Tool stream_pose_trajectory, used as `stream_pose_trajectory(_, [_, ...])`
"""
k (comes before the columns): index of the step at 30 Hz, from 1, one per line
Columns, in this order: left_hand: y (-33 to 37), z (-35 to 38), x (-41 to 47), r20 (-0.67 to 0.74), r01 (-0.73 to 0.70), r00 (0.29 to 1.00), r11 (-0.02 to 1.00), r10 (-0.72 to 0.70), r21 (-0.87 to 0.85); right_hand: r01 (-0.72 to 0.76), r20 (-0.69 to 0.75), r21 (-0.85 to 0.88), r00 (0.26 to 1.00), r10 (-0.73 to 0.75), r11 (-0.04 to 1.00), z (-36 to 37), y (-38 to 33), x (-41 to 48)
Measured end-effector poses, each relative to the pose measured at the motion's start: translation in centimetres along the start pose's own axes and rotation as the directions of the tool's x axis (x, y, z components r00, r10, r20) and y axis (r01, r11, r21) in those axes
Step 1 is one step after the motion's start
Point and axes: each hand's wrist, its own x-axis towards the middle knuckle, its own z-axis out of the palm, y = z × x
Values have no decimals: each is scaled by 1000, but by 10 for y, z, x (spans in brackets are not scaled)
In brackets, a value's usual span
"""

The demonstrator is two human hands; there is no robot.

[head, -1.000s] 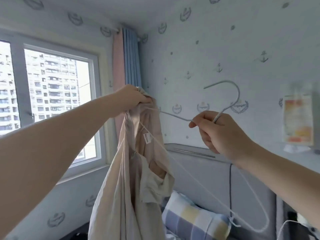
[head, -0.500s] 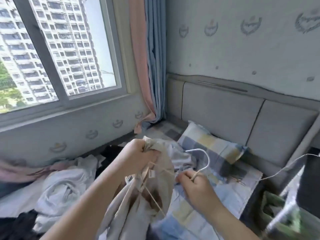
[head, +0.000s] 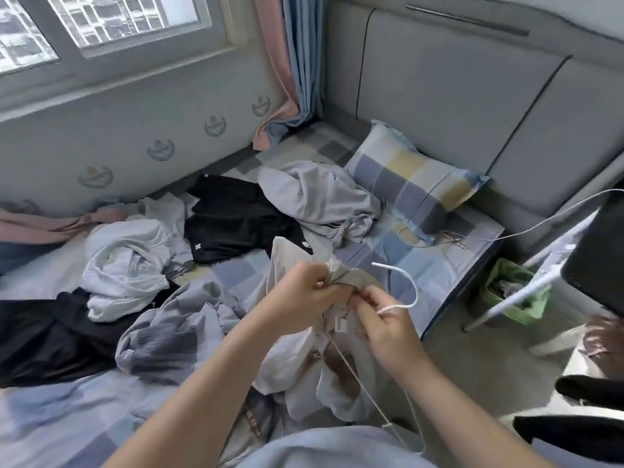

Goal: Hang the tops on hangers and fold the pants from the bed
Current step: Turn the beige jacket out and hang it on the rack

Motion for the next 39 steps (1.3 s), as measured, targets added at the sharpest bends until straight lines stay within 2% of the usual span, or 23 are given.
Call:
stream_pose_trajectory(4, [-7,9,0,-131,-127,979,971,155,201,-12,-38,9,999,12,1000,-22,-4,-2])
stream_pose_trajectory(5, [-10,9,-1,-168,-151,962,934,214,325,-22,-27,20,999,22,1000,-28,-6,-1])
stream_pose_trajectory(7, [-17,8,-2,-168,-180,926,788,337,589,-41,21,68,999,40,997,-39,-10,0])
stream_pose_trajectory(9, [-21,6,2,-100,-236,906,686,412,688,-49,80,85,996,42,995,-48,-14,-1])
stream_pose_trajectory(13, [-22,-3,9,-7,-318,906,689,424,651,-30,209,17,978,26,999,-66,-16,-1])
stream_pose_trajectory(18, [-30,-17,-1,-143,-280,899,795,414,538,7,49,-183,999,2,983,-105,-9,3])
stream_pose_trajectory(21, [-26,-5,-8,-121,-299,901,798,417,523,16,17,-218,1000,-13,976,-113,-4,3])
stream_pose_trajectory(28, [-5,16,-2,-50,-353,903,805,426,477,103,115,-248,990,-76,963,-78,-12,2])
stream_pose_trajectory(35, [5,23,9,-24,-378,904,825,426,421,92,59,-282,995,-79,955,-74,-16,-3])
stream_pose_trajectory(39, [5,26,18,-18,-325,936,884,351,336,111,34,-369,994,-106,923,-79,-24,0])
